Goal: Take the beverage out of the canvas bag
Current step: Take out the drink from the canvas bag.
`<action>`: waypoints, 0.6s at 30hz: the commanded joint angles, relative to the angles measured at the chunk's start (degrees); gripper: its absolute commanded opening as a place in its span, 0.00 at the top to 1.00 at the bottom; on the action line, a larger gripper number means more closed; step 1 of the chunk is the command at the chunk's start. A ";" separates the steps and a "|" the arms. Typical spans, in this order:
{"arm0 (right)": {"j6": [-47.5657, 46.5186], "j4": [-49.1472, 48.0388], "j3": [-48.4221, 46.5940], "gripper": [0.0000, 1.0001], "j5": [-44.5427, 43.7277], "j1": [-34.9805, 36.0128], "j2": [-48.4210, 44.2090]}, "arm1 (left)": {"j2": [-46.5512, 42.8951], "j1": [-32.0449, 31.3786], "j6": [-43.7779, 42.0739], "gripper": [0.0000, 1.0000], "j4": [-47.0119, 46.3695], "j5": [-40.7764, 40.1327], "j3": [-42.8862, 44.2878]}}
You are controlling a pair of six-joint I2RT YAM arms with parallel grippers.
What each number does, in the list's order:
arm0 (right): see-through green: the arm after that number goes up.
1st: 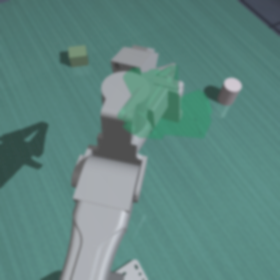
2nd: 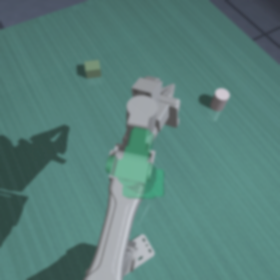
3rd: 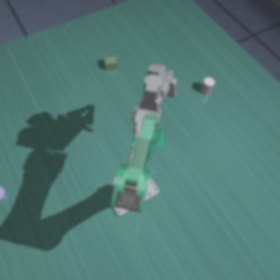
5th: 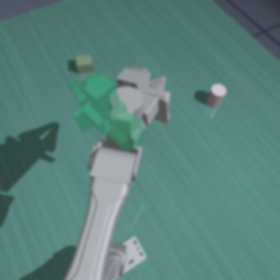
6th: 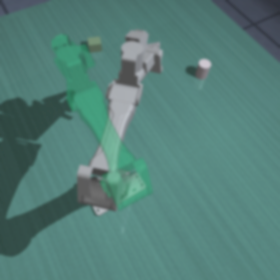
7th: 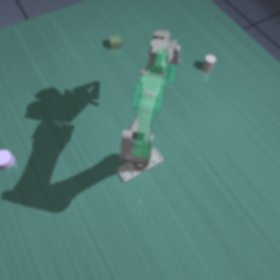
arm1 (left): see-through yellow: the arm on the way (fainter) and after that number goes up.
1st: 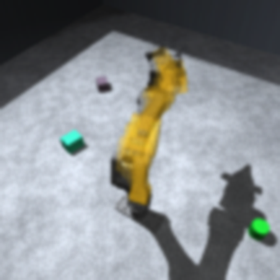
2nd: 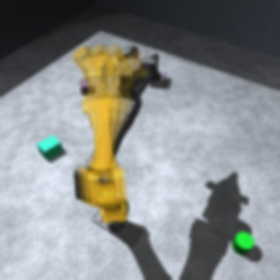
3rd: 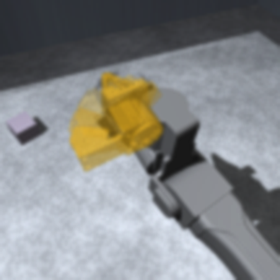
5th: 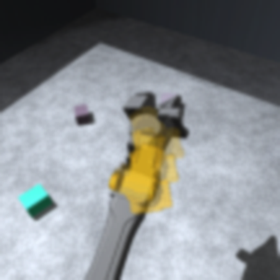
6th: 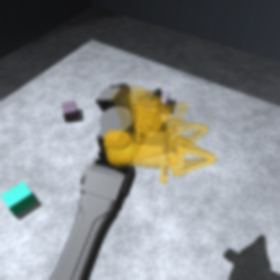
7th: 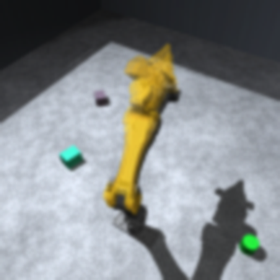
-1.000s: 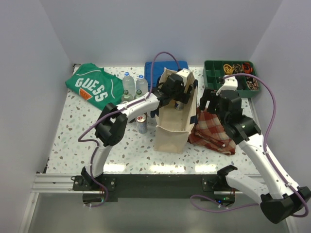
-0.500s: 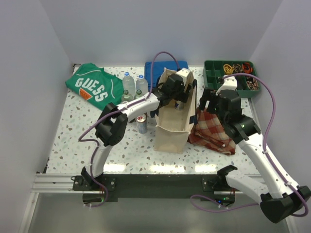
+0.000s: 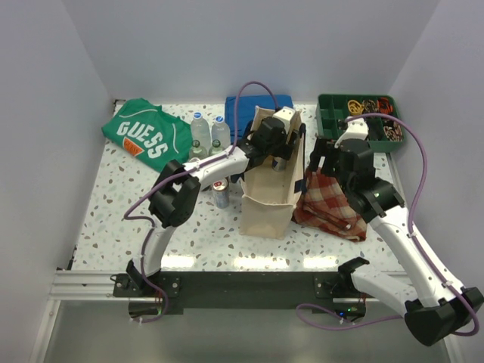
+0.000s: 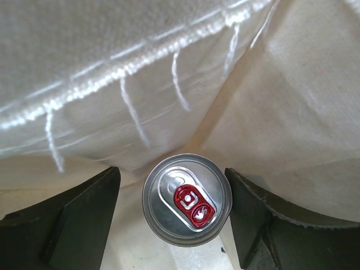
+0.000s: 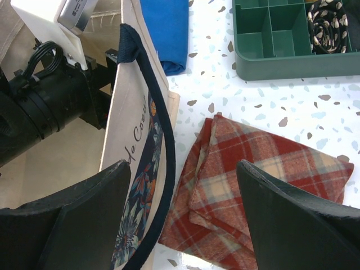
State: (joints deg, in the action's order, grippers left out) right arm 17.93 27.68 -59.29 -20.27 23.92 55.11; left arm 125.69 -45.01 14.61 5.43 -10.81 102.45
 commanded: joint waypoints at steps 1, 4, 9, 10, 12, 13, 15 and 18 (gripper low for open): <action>-0.27 -2.19 -2.32 0.20 -0.91 -0.37 0.17 | 1.14 -0.07 1.47 0.25 -3.76 -1.32 -1.73; -0.27 -2.02 -2.33 0.20 -0.82 -0.28 0.26 | 1.23 -0.25 1.91 0.30 -3.50 -1.23 -1.91; -0.36 -2.10 -2.41 0.20 -1.09 -0.37 0.00 | 1.14 -0.51 1.91 0.37 -3.59 -1.67 -2.17; -0.36 -2.11 -2.33 0.20 -1.09 -0.37 0.00 | 1.14 -0.51 1.91 0.40 -3.59 -1.76 -2.26; -0.44 -1.93 -2.32 0.20 -1.08 -0.37 -0.09 | 1.14 -0.60 1.91 0.47 -3.59 -1.67 -2.26; -0.36 -2.02 -2.32 0.20 -1.09 -0.37 -0.09 | 1.14 -0.69 2.00 0.49 -3.50 -1.59 -2.35; -0.27 -1.93 -2.24 0.20 -1.09 -0.37 -0.09 | 1.14 -0.86 1.91 0.66 -3.41 -1.58 -2.43; -0.18 -1.93 -2.15 0.20 -1.00 -0.37 -0.35 | 0.88 -1.04 1.83 0.83 -3.06 -1.85 -2.70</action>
State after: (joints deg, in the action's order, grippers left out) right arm 17.93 27.68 -59.29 -20.27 23.92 55.13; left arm 125.69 -45.25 15.94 3.92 -11.99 101.34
